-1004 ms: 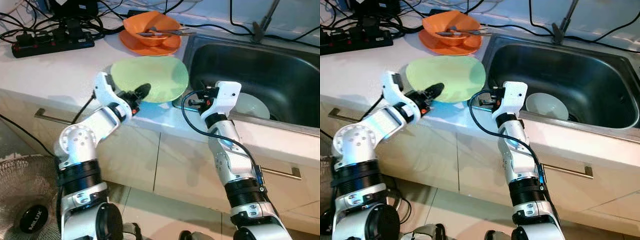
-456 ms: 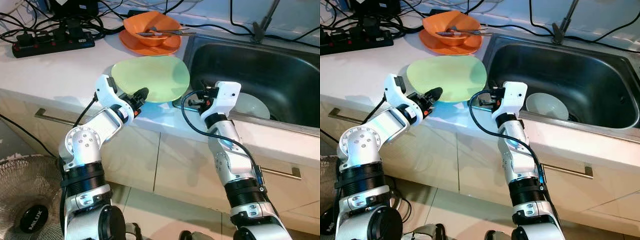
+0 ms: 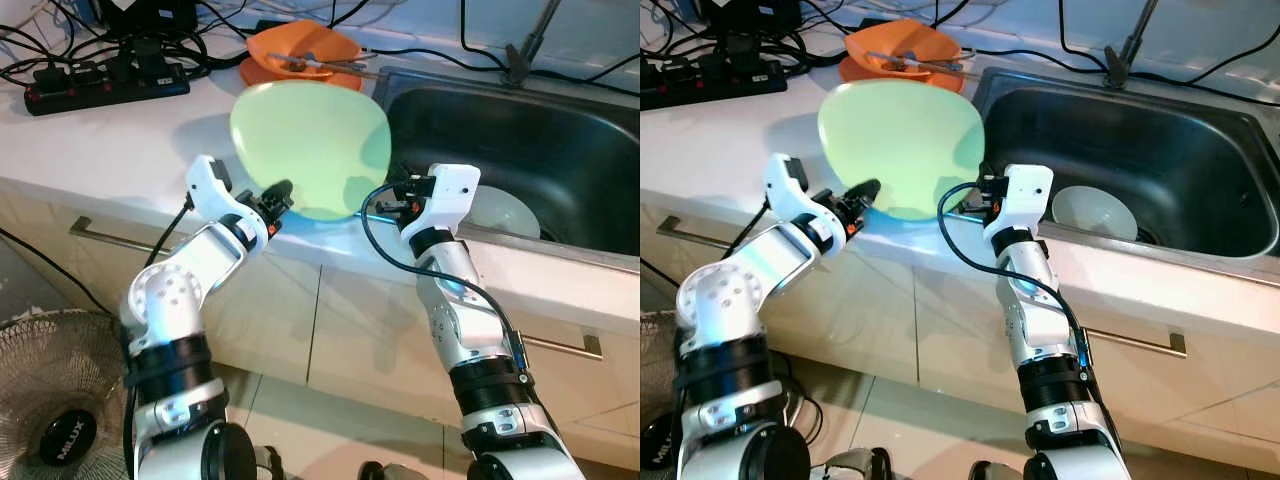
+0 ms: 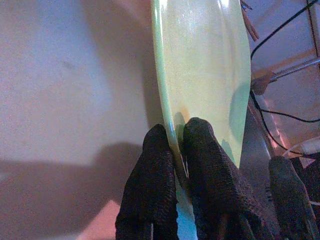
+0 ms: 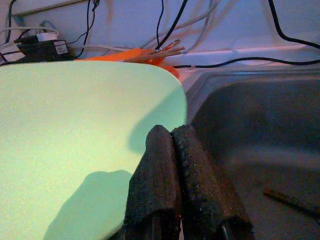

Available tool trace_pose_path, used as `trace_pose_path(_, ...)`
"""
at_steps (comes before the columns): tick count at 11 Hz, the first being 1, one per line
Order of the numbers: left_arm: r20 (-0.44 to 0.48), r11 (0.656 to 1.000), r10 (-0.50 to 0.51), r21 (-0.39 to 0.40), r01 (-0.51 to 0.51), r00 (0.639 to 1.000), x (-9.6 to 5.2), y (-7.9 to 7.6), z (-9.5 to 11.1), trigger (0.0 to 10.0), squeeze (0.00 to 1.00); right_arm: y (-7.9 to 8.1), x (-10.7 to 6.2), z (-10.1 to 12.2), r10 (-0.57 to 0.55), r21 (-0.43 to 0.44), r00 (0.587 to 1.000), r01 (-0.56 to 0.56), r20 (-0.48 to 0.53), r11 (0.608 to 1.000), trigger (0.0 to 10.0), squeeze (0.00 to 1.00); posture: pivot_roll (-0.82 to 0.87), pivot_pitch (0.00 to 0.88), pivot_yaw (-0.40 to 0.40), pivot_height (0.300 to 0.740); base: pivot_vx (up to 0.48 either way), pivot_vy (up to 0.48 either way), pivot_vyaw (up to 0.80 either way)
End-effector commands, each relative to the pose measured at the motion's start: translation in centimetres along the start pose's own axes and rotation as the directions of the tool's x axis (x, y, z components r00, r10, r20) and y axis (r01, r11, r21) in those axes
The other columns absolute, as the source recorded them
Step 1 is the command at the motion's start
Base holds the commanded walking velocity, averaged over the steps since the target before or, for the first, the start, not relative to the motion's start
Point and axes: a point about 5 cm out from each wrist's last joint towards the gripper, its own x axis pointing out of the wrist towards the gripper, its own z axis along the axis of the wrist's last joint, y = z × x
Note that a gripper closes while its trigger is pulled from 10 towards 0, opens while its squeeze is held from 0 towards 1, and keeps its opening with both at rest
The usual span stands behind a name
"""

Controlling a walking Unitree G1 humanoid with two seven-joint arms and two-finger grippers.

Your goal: Kitchen organization

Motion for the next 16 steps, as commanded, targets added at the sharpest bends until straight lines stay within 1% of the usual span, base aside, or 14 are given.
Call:
trace_pose_path(1, -0.041, 0.999, 0.043, 0.009, -0.043, 0.998, -0.1, 0.5, -0.9, 0.0, 0.0, -0.2, 0.0, -0.3, -0.005, -0.001, 1.0, 0.005, -0.016, 1.0, 10.0, 0.0, 0.07, 0.103, -0.03, 0.74, 0.0, 0.0, 0.0)
trace_pose_path(2, -0.04, 0.999, 0.03, 0.021, -0.029, 0.999, -0.2, 0.4, -1.0, 10.0, 0.0, -0.1, 0.0, -0.4, -0.001, -0.002, 1.0, 0.001, -0.021, 1.0, 10.0, 0.0, 0.08, 0.102, -0.032, 0.74, 0.0, 0.0, 0.0)
trace_pose_path(4, -0.011, 1.0, 0.014, 0.026, -0.013, 1.0, -0.2, 0.2, -0.8, 10.0, 0.0, -0.1, 0.1, -0.3, 0.0, -0.004, 1.0, 0.0, -0.02, 1.0, 10.0, 0.0, 0.07, 0.102, -0.032, 0.74, 0.0, 0.0, 0.0)
trace_pose_path(5, 0.031, 0.999, -0.033, 0.015, 0.033, 0.999, -0.3, -0.2, -0.5, 10.0, 0.0, -0.4, 0.1, -0.2, -0.007, -0.008, 1.0, 0.007, -0.017, 1.0, 10.0, 0.0, 0.07, 0.1, -0.035, 0.74, 0.0, 0.0, 0.0)
trace_pose_path(6, 0.092, 0.993, -0.115, -0.009, 0.116, 0.989, -0.5, -0.9, -0.1, 10.0, 0.0, -0.8, 0.2, 0.0, -0.017, -0.013, 1.0, 0.017, -0.009, 1.0, 10.0, 0.0, 0.07, 0.099, -0.037, 0.74, 0.0, 0.0, 0.0)
trace_pose_path(8, 0.174, 0.98, -0.183, -0.045, 0.194, 0.968, -0.6, -1.4, 0.3, 10.0, 0.0, -1.0, 0.4, 0.4, -0.028, -0.014, 1.0, 0.028, 0.004, 1.0, 10.0, 0.0, 0.07, 0.094, -0.038, 0.74, 0.0, 0.0, 0.0)
trace_pose_path(9, 0.206, 0.974, -0.201, -0.059, 0.218, 0.958, -0.7, -1.4, 0.6, 10.0, 0.0, -1.2, 0.4, 0.5, -0.041, 0.005, 0.999, 0.041, 0.008, 0.999, 10.0, 0.0, 0.06, 0.094, -0.038, 0.74, 0.0, 0.0, 0.0)
trace_pose_path(12, 0.219, 0.972, -0.21, -0.062, 0.228, 0.953, -0.8, -1.4, 0.7, 10.0, 0.0, -1.3, 0.4, 0.5, -0.045, 0.009, 0.999, 0.045, 0.009, 0.999, 10.0, 0.0, 0.06, 0.094, -0.037, 0.74, 0.0, 0.0, 0.0)
trace_pose_path(13, 0.27, 0.951, -0.27, -0.079, 0.301, 0.924, -0.8, -1.9, 1.0, 0.7, 0.0, -1.6, 0.5, 0.8, -0.05, 0.007, 0.999, 0.05, 0.017, 0.999, 10.0, 0.0, 0.06, 0.083, -0.034, 0.74, 0.0, 0.0, 0.0)
trace_pose_path(14, 0.289, 0.941, -0.304, -0.056, 0.333, 0.908, -0.8, -2.6, 1.3, 0.0, 0.0, -1.7, 0.6, 0.9, -0.052, 0.006, 0.998, 0.052, 0.022, 0.999, 10.0, 0.0, 0.06, 0.076, -0.033, 0.74, 0.0, 0.0, 0.0)
trace_pose_path(16, 0.334, 0.929, -0.334, -0.044, 0.368, 0.882, -0.8, -3.3, 2.1, 0.0, 0.0, -1.9, 0.9, 1.4, -0.062, 0.047, 0.997, 0.061, 0.034, 0.997, 10.0, 0.0, 0.05, 0.064, -0.03, 0.74, 0.0, 0.0, 0.0)
